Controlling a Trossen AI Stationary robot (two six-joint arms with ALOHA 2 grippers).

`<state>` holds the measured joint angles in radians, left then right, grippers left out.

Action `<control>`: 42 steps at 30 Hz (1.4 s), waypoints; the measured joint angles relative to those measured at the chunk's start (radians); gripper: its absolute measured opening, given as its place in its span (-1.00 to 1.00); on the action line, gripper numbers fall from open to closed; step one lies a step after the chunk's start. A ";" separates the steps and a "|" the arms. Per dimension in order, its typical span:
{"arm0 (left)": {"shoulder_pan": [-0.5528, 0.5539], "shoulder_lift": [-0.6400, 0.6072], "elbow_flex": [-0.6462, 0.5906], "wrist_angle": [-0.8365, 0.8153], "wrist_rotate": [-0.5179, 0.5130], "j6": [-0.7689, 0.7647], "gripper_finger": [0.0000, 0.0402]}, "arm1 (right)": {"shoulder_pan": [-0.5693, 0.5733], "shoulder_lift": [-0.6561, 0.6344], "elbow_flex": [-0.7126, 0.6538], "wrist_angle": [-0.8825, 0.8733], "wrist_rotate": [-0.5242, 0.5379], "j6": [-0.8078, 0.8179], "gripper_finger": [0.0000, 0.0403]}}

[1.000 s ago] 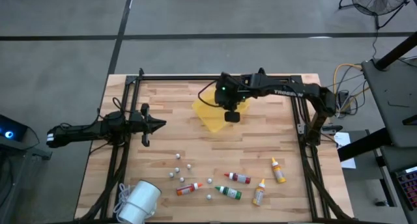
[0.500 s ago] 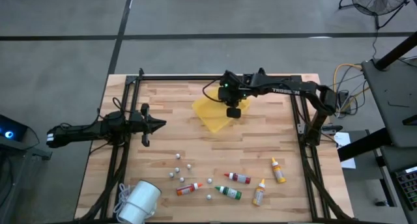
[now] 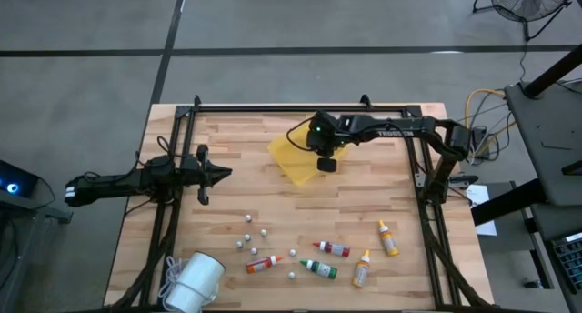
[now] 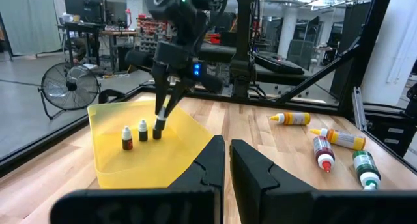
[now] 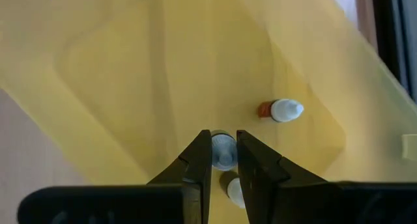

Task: Pick & Place food coloring
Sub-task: Put the small green food coloring bottle into the yellow bin

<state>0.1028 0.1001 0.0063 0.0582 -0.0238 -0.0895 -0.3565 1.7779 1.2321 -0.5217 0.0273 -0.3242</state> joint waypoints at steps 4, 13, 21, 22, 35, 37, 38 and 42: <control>0.000 0.000 0.000 0.000 0.000 0.000 -1.00 | -0.001 0.000 -0.025 0.044 0.002 0.009 -0.76; 0.000 0.000 0.000 0.000 0.000 0.000 -1.00 | 0.000 0.011 -0.070 0.110 0.002 0.003 -0.76; 0.000 0.000 0.000 0.000 0.000 0.000 -1.00 | -0.001 0.012 -0.078 0.119 0.002 -0.018 -0.76; 0.000 0.000 0.000 0.000 0.000 0.000 -1.00 | -0.001 0.012 -0.078 0.119 0.002 -0.024 -0.76; -0.001 0.000 0.000 0.000 0.000 0.000 -1.00 | -0.003 0.013 -0.018 0.050 0.002 -0.011 -0.76; -0.001 0.000 0.000 0.000 0.000 0.000 -1.00 | -0.006 0.013 -0.006 0.036 0.001 -0.004 -0.76; -0.001 0.000 0.000 0.000 0.000 0.000 -1.00 | -0.006 0.013 0.002 0.030 0.001 -0.001 -0.76; -0.001 0.000 0.000 0.000 0.000 0.000 -1.00 | -0.006 0.049 0.060 -0.036 0.002 0.003 -0.76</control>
<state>0.1020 0.1001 0.0063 0.0585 -0.0241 -0.0895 -0.3630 1.8267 1.2920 -0.5576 0.0288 -0.3214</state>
